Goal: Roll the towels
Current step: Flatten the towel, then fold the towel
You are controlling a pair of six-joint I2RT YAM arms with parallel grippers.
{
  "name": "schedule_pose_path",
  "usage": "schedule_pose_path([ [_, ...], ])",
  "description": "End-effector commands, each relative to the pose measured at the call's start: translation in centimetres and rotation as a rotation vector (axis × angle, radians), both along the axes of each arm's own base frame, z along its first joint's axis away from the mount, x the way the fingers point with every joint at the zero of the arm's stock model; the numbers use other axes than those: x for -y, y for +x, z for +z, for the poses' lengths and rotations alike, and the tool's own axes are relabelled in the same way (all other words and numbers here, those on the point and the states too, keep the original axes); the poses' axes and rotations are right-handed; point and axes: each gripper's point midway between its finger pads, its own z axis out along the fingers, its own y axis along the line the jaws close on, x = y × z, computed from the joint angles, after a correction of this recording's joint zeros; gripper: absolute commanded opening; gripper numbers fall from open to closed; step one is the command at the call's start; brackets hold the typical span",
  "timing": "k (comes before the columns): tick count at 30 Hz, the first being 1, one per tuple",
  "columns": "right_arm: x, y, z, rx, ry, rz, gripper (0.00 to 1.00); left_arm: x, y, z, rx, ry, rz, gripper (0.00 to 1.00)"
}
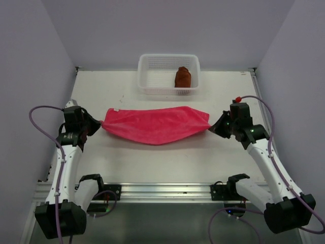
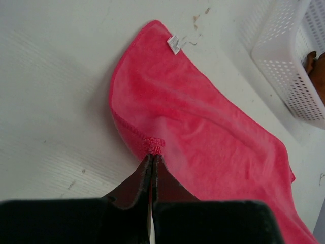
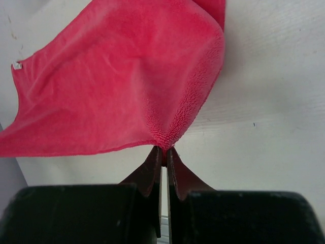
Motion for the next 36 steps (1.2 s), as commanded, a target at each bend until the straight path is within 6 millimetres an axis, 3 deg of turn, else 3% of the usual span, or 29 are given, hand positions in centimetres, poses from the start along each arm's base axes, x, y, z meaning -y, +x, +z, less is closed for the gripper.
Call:
schedule_pose_path([
  [1,-1.2,-0.4,0.6,0.057,0.085,0.035,0.0,0.0,0.1,-1.0,0.002,-0.022,0.012,0.0],
  [7,-0.9,-2.0,-2.0,0.0,0.082,0.025,0.0,0.1,-1.5,-4.3,-0.081,-0.029,0.022,0.0],
  [11,-0.8,-3.5,-5.1,-0.063,0.089,0.012,0.0,-0.1,-2.4,-6.4,-0.129,-0.026,0.038,0.0],
  [17,-0.5,-5.1,-7.7,-0.107,0.086,0.008,0.0,0.2,-3.2,-9.3,-0.175,-0.041,0.037,0.0],
  [21,0.0,-5.2,-8.8,-0.107,0.07,-0.02,0.0,-0.1,-3.3,-10.9,-0.238,-0.029,0.036,0.0],
  [27,1.7,-4.2,-8.2,-0.046,0.028,-0.131,0.0,-0.9,-2.2,-9.8,-0.205,-0.001,0.069,0.0],
  [31,2.4,-3.3,-7.3,-0.04,-0.004,-0.174,0.0,-1.1,-0.7,-8.0,-0.168,0.0,0.073,0.0],
  [36,2.5,-0.8,-6.6,-0.05,-0.039,-0.195,0.0,-2.3,1.4,-7.2,-0.164,0.02,0.118,0.0],
])
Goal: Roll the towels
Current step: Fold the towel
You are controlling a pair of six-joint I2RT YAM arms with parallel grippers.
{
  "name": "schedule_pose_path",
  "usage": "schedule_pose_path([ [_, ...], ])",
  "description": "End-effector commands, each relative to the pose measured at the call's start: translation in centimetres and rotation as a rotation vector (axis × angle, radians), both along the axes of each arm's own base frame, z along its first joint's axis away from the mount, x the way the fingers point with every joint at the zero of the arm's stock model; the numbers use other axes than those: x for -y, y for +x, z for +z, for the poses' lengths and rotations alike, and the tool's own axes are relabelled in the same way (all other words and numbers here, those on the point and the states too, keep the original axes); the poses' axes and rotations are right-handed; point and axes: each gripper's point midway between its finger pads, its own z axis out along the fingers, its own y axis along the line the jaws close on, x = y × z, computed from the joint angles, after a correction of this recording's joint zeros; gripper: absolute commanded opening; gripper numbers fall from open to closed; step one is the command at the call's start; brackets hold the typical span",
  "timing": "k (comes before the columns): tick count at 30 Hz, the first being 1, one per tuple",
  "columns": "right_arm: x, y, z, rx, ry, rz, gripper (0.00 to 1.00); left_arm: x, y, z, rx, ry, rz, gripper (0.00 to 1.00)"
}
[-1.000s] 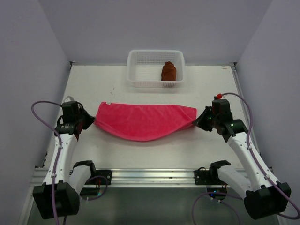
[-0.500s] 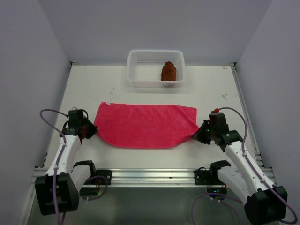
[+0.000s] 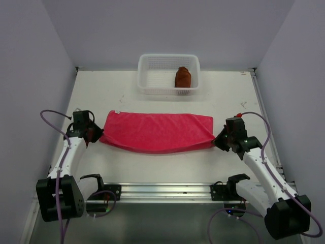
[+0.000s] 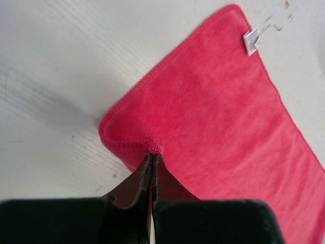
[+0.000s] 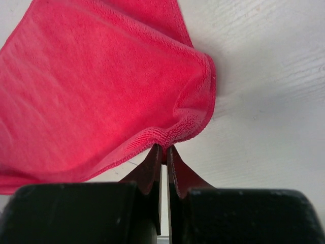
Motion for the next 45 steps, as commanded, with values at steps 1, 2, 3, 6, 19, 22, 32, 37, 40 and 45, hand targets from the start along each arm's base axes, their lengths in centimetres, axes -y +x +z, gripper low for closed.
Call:
schedule_pose_path([
  [1,0.4,3.4,2.1,0.06,-0.034,-0.044,0.0,-1.3,4.0,3.2,0.106,0.026,0.049,0.0],
  [2,0.2,4.1,2.8,0.076,-0.029,-0.039,0.0,-1.3,4.4,2.7,0.092,0.018,0.049,0.0],
  [3,0.1,4.7,2.9,0.084,-0.03,-0.04,0.0,-1.2,5.1,3.1,0.11,0.006,0.046,0.0],
  [6,0.0,6.5,3.4,0.092,-0.045,-0.039,0.0,-1.1,6.8,3.3,0.117,-0.013,0.049,0.0],
  [19,-0.3,12.2,2.7,0.067,-0.109,-0.047,0.0,-2.3,12.9,4.0,0.118,0.006,0.037,0.0],
  [22,-0.3,13.1,2.4,0.051,-0.123,-0.054,0.0,-2.8,13.7,3.7,0.099,0.021,0.048,0.0],
  [32,0.9,15.2,2.3,0.027,-0.196,-0.109,0.0,-2.6,15.7,2.2,0.052,0.002,0.026,0.0],
  [37,1.3,16.2,2.4,0.042,-0.201,-0.134,0.0,-2.9,16.7,3.0,0.067,0.014,0.028,0.0],
  [40,0.9,16.8,1.9,0.022,-0.194,-0.12,0.0,-2.8,17.1,2.7,0.061,0.001,0.024,0.0],
  [45,0.9,17.5,1.0,0.008,-0.196,-0.125,0.0,-2.6,17.6,2.0,0.048,-0.002,0.018,0.0],
])
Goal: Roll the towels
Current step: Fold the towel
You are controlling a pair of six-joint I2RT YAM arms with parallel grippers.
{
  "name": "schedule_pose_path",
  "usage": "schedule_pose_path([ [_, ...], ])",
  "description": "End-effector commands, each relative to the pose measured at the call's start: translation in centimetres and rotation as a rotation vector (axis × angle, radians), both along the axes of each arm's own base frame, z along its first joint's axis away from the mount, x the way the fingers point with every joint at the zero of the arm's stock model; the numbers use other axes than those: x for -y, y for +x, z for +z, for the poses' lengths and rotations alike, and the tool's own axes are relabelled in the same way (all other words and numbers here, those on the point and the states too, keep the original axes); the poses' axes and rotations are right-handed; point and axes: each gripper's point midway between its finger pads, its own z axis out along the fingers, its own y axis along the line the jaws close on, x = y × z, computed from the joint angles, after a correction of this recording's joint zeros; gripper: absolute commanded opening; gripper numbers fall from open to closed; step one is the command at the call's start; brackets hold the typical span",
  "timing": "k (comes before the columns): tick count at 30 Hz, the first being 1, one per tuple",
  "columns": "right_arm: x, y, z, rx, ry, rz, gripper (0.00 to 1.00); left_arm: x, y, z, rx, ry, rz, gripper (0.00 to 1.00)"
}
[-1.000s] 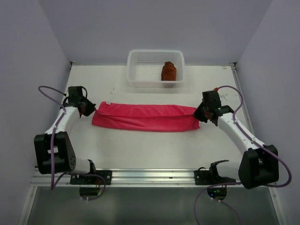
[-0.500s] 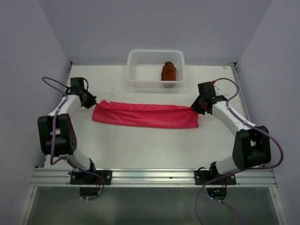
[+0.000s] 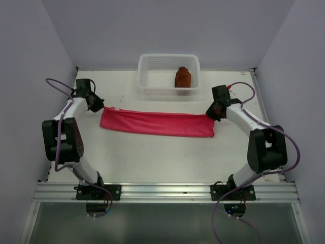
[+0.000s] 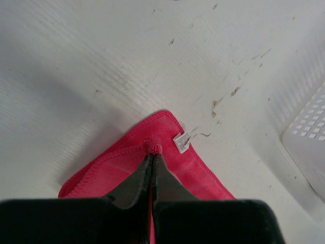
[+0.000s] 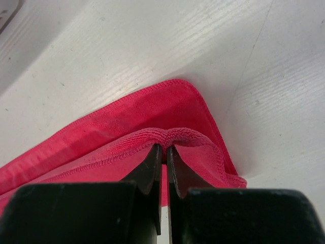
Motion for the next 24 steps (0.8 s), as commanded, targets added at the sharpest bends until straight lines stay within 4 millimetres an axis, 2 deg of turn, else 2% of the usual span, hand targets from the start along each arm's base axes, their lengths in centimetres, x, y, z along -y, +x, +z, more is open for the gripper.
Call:
schedule_pose_path([
  [1,0.6,2.2,1.4,0.061,-0.016,-0.028,0.0,-0.2,1.3,0.1,0.014,0.009,-0.007,0.0],
  [12,0.5,3.4,0.1,0.046,-0.005,-0.029,0.0,0.2,2.2,-0.9,-0.005,0.01,-0.022,0.0],
  [17,-0.7,4.1,-0.8,0.034,0.046,0.005,0.0,0.3,2.6,-1.0,-0.002,0.017,-0.034,0.09],
  [24,-0.5,4.6,-1.7,0.008,0.029,-0.009,0.0,-0.1,2.8,-1.4,-0.017,0.042,-0.037,0.2],
])
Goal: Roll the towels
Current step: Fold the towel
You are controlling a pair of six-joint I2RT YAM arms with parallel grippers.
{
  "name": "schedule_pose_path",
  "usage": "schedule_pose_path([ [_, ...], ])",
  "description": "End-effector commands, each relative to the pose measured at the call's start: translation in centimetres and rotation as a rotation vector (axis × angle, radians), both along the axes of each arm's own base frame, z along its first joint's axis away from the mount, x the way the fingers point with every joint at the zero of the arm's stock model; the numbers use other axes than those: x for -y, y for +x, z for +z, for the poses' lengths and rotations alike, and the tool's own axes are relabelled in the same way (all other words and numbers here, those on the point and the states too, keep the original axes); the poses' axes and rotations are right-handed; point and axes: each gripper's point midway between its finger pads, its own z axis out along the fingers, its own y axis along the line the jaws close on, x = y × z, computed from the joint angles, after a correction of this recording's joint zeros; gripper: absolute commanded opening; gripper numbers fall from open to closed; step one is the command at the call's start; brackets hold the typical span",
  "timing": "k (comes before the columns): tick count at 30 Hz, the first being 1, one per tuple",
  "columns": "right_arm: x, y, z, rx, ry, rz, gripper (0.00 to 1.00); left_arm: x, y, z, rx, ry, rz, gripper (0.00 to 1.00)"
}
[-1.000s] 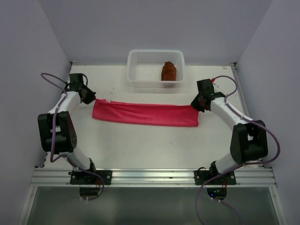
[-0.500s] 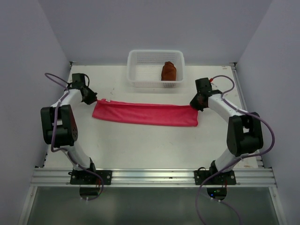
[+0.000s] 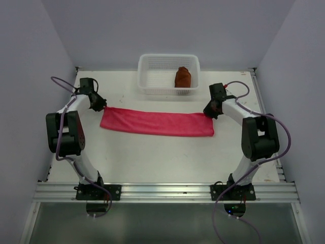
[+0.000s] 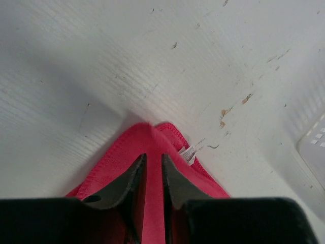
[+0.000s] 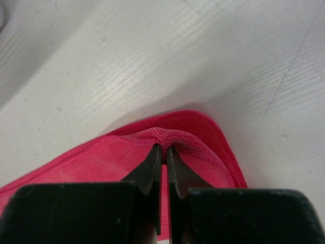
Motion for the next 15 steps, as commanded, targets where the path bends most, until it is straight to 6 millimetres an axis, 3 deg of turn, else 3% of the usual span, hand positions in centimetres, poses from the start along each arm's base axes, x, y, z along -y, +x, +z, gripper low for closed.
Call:
schedule_pose_path([
  [1,0.0,1.8,1.3,0.05,0.007,-0.011,0.0,-0.6,1.5,1.5,0.044,0.044,-0.01,0.21],
  [4,0.2,1.8,1.2,0.038,-0.008,-0.011,0.04,-0.9,1.7,2.0,0.055,0.062,-0.005,0.25],
  [9,0.9,1.8,1.9,0.037,-0.045,-0.016,0.27,-1.1,1.8,3.4,0.087,0.083,-0.014,0.29],
  [15,2.2,0.7,3.3,0.032,-0.107,-0.021,0.34,-0.7,1.3,5.3,0.148,0.092,-0.042,0.31],
])
